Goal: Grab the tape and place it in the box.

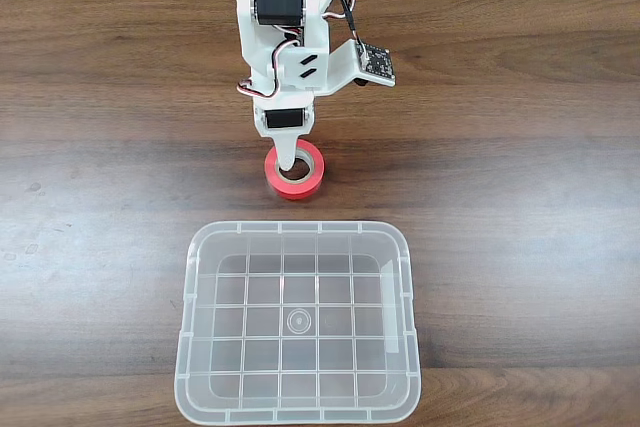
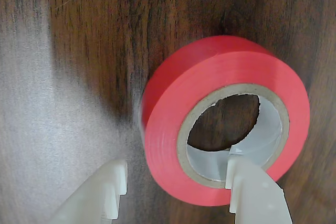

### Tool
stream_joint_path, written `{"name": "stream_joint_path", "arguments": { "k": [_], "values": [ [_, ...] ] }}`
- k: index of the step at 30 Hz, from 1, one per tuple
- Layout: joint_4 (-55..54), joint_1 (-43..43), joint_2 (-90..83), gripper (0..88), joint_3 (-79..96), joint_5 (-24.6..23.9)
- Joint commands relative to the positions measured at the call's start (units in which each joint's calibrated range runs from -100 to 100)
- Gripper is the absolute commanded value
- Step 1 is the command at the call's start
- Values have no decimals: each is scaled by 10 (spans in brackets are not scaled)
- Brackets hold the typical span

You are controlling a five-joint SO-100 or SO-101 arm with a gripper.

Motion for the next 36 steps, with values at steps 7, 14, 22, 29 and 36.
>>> {"name": "stream_joint_path", "arguments": {
  "k": [7, 14, 22, 29, 36],
  "values": [
    [-43, 0, 44, 102, -9, 17],
    [-33, 2, 47, 48, -23, 17],
    [-12, -1, 0, 50, -38, 22],
    [74, 1, -71, 50, -89, 22],
    [189, -1, -179, 52, -213, 22]
  ]
}}
